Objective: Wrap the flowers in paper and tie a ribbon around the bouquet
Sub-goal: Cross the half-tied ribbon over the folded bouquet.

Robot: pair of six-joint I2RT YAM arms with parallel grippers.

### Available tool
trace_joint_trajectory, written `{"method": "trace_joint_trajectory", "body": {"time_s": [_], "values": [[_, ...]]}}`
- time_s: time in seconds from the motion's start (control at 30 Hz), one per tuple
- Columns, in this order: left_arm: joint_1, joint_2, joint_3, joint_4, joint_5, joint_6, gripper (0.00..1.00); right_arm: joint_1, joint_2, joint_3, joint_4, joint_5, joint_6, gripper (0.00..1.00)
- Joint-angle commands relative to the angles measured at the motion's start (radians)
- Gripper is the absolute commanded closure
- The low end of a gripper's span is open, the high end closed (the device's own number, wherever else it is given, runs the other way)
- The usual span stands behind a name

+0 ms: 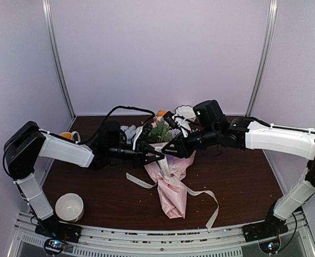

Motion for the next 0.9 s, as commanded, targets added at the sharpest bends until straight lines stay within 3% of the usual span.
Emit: {"method": "trace_joint_trajectory", "body": {"time_s": [0.0,0.13,0.3,0.63,0.87], "values": [[-0.002,-0.039,-0.006,-0.071,-0.017,0.068,1.0,-0.076,-0.017,-0.008,-0.127,0.049,-0.061,0.69],[0.0,-0.044,-0.003,-0.1,-0.034,0.079,1.0,-0.102,0.033,-0.003,-0.246,0.015,-0.183,0.59],[0.003,-0.044,-0.008,-0.097,-0.041,0.076,1.0,-0.1,0.028,-0.088,-0.199,-0.074,-0.26,0.46],[0.008,-0.046,-0.009,-0.103,-0.042,0.073,1.0,-0.088,0.144,-0.052,-0.217,-0.091,-0.287,0.47],[0.02,-0.056,-0.016,-0.125,-0.04,0.071,1.0,-0.088,0.126,-0.068,-0.183,-0.063,-0.26,0.93]]}}
